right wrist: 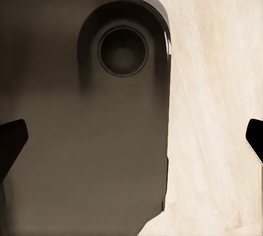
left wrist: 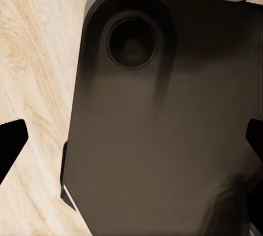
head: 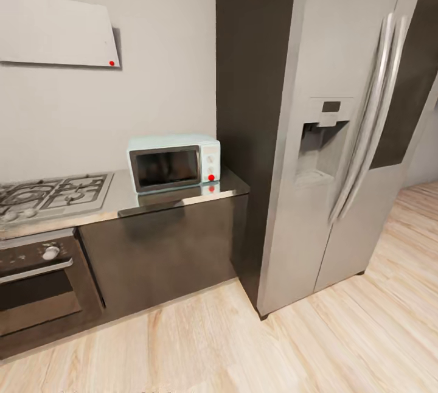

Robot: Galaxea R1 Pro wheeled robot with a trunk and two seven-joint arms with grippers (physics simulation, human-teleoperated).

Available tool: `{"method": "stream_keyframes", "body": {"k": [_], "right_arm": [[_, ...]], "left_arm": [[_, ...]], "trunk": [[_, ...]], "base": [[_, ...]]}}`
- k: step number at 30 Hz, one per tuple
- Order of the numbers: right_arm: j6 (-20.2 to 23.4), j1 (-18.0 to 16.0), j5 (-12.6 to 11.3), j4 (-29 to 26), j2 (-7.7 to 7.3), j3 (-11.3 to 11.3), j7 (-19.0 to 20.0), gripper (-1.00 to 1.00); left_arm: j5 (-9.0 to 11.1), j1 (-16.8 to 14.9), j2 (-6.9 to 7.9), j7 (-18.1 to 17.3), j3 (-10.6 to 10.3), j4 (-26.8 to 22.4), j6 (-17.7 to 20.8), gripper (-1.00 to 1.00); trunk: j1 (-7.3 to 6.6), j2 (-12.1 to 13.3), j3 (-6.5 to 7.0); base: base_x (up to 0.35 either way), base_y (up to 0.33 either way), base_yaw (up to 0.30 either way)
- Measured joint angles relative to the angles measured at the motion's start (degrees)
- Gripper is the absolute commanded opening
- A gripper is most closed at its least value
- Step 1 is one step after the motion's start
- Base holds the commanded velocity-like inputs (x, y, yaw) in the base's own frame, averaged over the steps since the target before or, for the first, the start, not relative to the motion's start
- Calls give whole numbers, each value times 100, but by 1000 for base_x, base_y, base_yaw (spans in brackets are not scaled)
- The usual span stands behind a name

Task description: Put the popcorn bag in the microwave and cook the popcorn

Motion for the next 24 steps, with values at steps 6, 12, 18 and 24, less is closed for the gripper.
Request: {"method": "stream_keyframes", "body": {"k": [6,12,18,24], "right_arm": [[1,-1,0,2,7,0,-1,100],[0,0,0,3,5,0,-2,100],[-1,0,7,3,-12,0,0,100],[2,-1,8,2,-18,6,1,100]], "left_arm": [[1,0,-11,-4,-3,1,7,100],[-1,0,-20,-8,2,1,8,100],[-1,0,-11,-13,-10,2,8,100],[2,0,9,-9,-13,2,7,100]], "trunk": [[0,0,0],[0,0,0],[-2,0,0],[-3,0,0]], "base": [[0,0,268],[0,0,268],[124,0,109],[311,0,2]]}}
